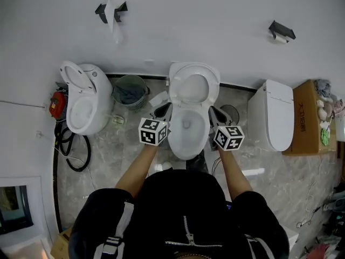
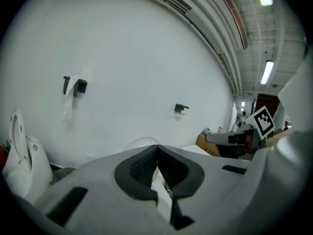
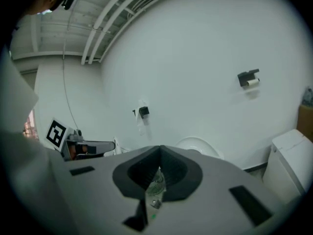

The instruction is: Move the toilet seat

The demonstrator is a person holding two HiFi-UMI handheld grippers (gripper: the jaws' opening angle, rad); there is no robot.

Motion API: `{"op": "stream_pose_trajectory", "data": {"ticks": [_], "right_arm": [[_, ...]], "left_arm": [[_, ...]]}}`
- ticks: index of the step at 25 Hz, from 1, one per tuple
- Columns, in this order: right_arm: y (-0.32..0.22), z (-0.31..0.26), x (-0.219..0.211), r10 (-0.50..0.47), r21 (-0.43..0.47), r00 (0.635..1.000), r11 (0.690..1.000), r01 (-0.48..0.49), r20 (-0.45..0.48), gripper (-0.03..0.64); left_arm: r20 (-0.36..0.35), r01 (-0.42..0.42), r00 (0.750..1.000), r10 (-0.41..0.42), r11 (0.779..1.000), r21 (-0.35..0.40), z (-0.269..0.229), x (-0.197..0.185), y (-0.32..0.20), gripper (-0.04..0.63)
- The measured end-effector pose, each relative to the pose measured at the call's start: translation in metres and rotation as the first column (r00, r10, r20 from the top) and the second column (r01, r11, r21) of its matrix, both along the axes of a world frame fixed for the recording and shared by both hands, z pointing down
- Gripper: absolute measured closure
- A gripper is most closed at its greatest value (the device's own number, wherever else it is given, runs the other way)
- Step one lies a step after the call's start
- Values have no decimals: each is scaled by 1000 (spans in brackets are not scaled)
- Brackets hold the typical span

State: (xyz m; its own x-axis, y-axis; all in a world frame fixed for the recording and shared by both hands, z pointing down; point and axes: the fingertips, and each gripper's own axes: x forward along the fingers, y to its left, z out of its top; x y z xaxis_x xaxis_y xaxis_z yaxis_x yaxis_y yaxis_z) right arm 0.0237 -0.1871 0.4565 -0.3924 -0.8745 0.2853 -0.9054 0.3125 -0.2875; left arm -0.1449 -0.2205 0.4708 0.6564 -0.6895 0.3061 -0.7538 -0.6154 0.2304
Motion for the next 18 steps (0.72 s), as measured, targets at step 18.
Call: {"op": "stream_pose_trajectory", "data": {"ticks": [18], "right_arm": [[39, -76, -11, 88, 221, 988, 973, -58, -127, 615]], "left_arm": [[36, -70, 997, 65, 989, 132, -43, -4, 34, 594]]}}
